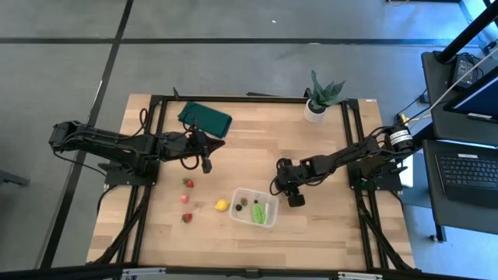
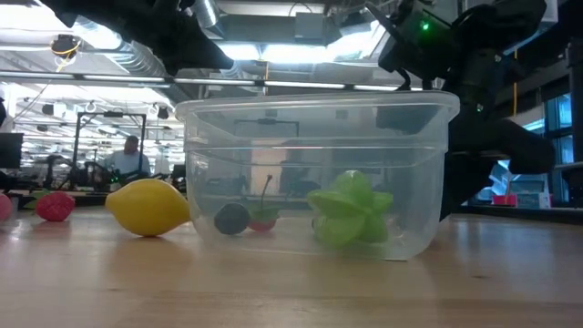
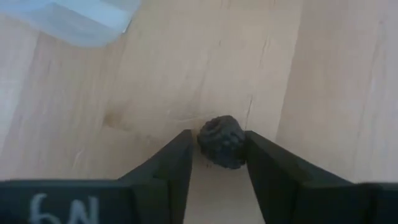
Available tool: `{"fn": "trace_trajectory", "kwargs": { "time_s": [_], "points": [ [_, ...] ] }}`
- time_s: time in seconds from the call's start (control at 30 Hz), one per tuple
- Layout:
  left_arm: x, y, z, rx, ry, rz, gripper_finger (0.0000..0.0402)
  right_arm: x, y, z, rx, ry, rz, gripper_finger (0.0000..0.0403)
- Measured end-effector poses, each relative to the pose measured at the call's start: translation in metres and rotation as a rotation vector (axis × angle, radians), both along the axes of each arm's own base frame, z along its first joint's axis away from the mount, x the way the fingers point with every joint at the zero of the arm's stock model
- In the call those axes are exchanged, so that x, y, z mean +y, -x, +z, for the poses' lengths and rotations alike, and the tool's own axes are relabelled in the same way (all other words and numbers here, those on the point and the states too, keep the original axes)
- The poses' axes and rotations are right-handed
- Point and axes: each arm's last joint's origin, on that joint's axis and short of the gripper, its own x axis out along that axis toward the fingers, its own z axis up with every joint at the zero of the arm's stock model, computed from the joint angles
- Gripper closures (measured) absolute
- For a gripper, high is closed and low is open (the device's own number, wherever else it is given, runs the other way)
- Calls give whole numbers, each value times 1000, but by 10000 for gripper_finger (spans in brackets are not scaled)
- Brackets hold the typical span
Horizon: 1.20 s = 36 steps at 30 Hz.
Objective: Pick and placing Produce into tupperware
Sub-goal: Put the blackberry into the transparent bin
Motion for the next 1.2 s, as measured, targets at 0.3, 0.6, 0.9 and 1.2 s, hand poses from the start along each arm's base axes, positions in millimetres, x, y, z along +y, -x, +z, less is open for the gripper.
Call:
{"fn": "trace_trajectory", "kwargs": {
  "time_s": [0.3, 0.6, 0.9, 1.2],
  "points": [
    [0, 0, 0, 0, 0, 0, 360, 0, 0, 0, -4, 3, -2, 309],
    [0, 0, 0, 0, 0, 0, 345, 0, -1, 0, -7, 3, -10, 296],
    [0, 0, 0, 0, 0, 0, 334, 0, -1, 1, -1, 4, -11, 305],
    [0, 0, 0, 0, 0, 0, 327, -4, -2, 44, 10, 20, -25, 306]
  ]
}}
